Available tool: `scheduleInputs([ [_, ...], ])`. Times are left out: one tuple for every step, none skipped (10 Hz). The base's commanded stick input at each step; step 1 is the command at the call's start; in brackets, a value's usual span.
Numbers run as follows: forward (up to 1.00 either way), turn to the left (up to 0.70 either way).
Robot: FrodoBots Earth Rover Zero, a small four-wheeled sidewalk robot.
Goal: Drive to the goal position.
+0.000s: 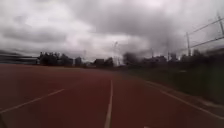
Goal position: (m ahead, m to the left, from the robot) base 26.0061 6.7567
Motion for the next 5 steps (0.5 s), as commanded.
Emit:
scheduleInputs([
  [0.70, 0.00],
  [0.70, 0.00],
  [0.70, 0.00],
  [0.70, 0.00],
  [0.70, 0.00],
])
